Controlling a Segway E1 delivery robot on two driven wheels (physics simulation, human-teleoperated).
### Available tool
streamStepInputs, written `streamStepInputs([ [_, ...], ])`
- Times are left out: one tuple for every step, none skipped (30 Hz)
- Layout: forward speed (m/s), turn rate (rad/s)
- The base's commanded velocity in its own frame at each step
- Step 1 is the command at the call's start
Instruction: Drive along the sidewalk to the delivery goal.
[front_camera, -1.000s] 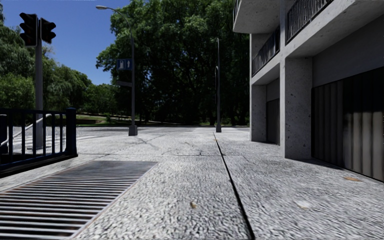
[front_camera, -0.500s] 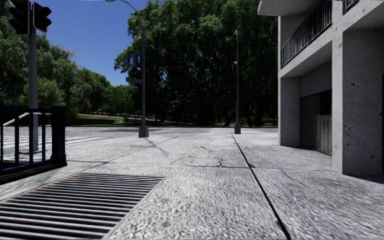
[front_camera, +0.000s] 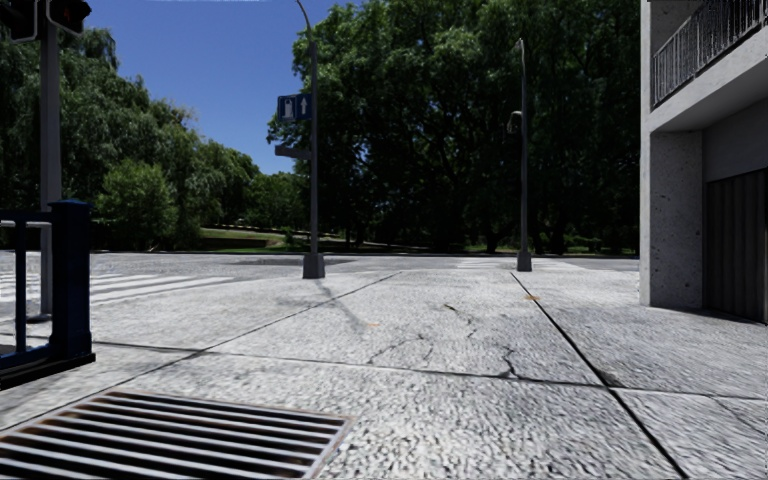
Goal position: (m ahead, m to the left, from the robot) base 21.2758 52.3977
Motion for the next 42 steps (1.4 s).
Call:
streamStepInputs([
  [2.00,0.34],
  [2.00,0.34],
  [2.00,0.34],
  [2.00,0.34],
  [2.00,0.34],
  [2.00,0.34],
  [2.00,0.34],
  [2.00,0.34],
  [2.00,0.34],
  [2.00,0.34],
  [2.00,0.35],
  [2.00,0.37],
  [2.00,0.39],
  [2.00,0.39],
  [2.00,0.40],
  [2.00,0.40],
  [2.00,0.40],
  [2.00,0.40],
  [2.00,0.40],
  [2.00,0.40],
  [2.00,0.40],
  [2.00,0.40],
  [2.00,0.40],
  [2.00,0.40],
  [2.00,0.40],
  [2.00,0.40],
  [2.00,0.40],
  [2.00,0.40],
  [2.00,0.40],
  [2.00,0.40],
  [2.00,0.40],
  [2.00,0.40],
  [2.00,0.40],
  [2.00,0.40],
  [2.00,0.40],
  [2.00,0.40],
  [2.00,0.40],
  [2.00,0.40],
  [2.00,0.40],
  [2.00,0.40],
  [2.00,0.40],
  [2.00,0.40],
])
